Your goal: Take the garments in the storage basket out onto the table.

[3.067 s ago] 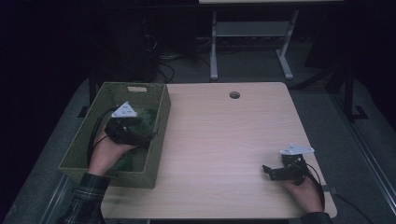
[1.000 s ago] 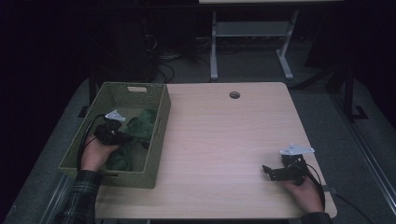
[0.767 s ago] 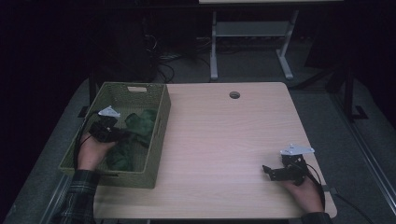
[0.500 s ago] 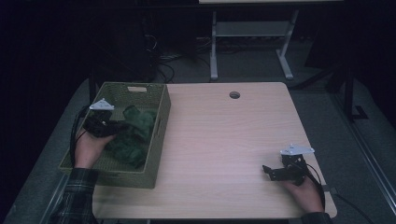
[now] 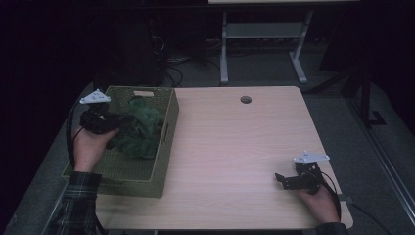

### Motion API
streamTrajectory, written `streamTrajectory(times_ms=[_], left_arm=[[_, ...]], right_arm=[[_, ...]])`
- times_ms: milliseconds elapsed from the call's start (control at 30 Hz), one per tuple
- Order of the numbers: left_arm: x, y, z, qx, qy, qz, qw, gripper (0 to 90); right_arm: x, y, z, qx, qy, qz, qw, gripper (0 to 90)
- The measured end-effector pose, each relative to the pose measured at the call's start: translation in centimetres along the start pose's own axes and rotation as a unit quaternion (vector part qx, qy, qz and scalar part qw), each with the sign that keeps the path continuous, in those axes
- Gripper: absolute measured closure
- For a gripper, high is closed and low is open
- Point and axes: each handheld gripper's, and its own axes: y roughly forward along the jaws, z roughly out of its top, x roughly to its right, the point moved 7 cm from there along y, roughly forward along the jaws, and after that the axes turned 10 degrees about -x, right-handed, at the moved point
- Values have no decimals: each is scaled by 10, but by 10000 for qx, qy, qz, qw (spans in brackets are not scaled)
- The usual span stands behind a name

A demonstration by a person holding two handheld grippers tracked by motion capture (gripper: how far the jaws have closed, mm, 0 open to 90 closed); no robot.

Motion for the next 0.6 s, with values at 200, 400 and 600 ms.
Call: streamTrajectory(times_ms=[200, 400, 600], left_arm=[[5, -17, 18, 239, 47, -35, 9997, 847], [12, -35, 38, 467, 139, -96, 9988, 847], [21, -50, 57, 679, 232, -153, 9973, 848]], right_arm=[[0, 0, 0, 1, 1, -2, 10000, 57], [0, 0, 0, 1, 2, 1, 10000, 57], [0, 0, 0, 1, 2, 3, 10000, 57]])
